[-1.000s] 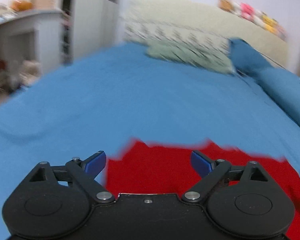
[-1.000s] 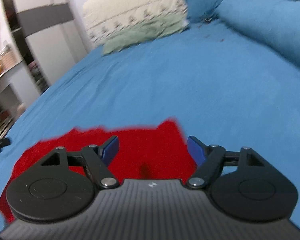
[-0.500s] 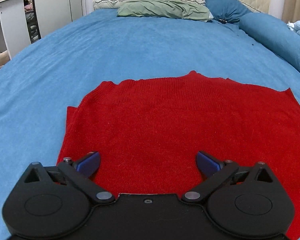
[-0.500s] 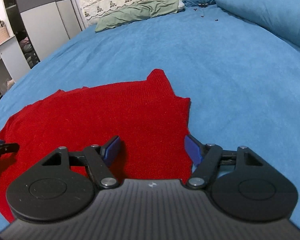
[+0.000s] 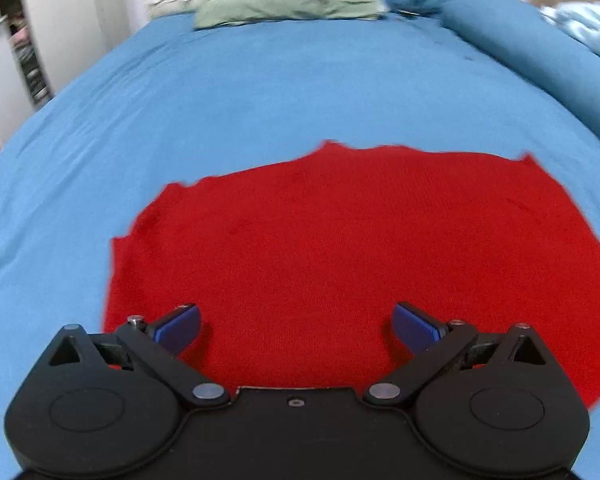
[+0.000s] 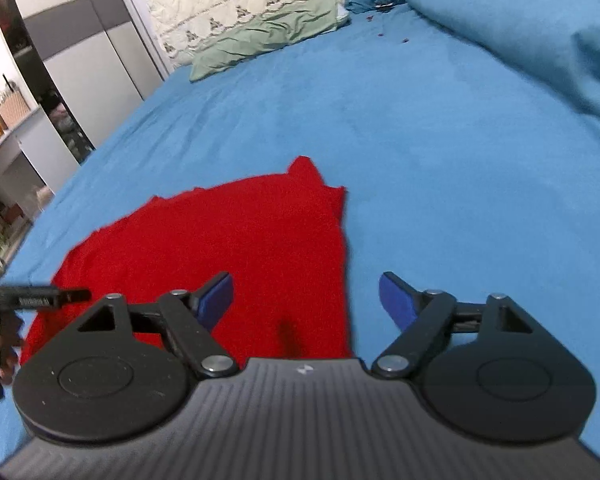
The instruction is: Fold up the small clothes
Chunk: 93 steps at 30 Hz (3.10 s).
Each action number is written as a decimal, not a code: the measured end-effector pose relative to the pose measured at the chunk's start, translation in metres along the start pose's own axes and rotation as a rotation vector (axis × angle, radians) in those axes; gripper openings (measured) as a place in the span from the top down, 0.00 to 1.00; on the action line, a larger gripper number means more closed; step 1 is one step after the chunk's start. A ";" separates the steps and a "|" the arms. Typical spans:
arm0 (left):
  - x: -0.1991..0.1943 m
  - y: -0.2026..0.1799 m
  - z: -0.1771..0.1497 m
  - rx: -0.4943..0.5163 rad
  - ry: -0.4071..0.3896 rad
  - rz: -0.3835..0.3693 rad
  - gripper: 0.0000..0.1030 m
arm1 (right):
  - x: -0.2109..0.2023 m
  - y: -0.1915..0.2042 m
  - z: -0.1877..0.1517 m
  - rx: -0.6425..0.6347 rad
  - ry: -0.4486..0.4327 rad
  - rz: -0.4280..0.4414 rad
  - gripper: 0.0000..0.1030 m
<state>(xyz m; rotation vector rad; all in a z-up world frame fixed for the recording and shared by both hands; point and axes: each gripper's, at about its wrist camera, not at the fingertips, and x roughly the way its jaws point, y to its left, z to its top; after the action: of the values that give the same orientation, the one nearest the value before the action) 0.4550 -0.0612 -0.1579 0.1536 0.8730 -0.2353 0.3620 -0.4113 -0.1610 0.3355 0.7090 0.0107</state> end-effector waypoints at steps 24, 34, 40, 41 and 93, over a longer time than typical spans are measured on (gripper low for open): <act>0.043 -0.077 -0.005 -0.027 0.059 -0.116 0.00 | 0.030 0.030 -0.067 -0.071 0.016 -0.061 0.77; -0.031 0.005 -0.014 -0.110 -0.047 -0.059 0.00 | 0.004 0.084 0.017 0.143 -0.102 0.375 0.77; -0.051 0.073 -0.064 -0.243 0.002 0.024 0.00 | 0.075 0.239 0.025 -0.162 0.147 0.671 0.77; -0.049 0.081 -0.074 -0.265 0.016 0.024 0.00 | 0.095 0.263 0.013 -0.215 0.226 0.705 0.77; -0.094 0.103 -0.069 -0.472 -0.332 -0.146 0.93 | 0.074 0.214 -0.135 -0.455 0.014 0.151 0.09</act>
<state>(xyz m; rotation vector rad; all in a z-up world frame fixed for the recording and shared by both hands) 0.3733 0.0672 -0.1248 -0.3813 0.5891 -0.1784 0.3538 -0.1593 -0.2379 -0.0481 0.6723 0.3137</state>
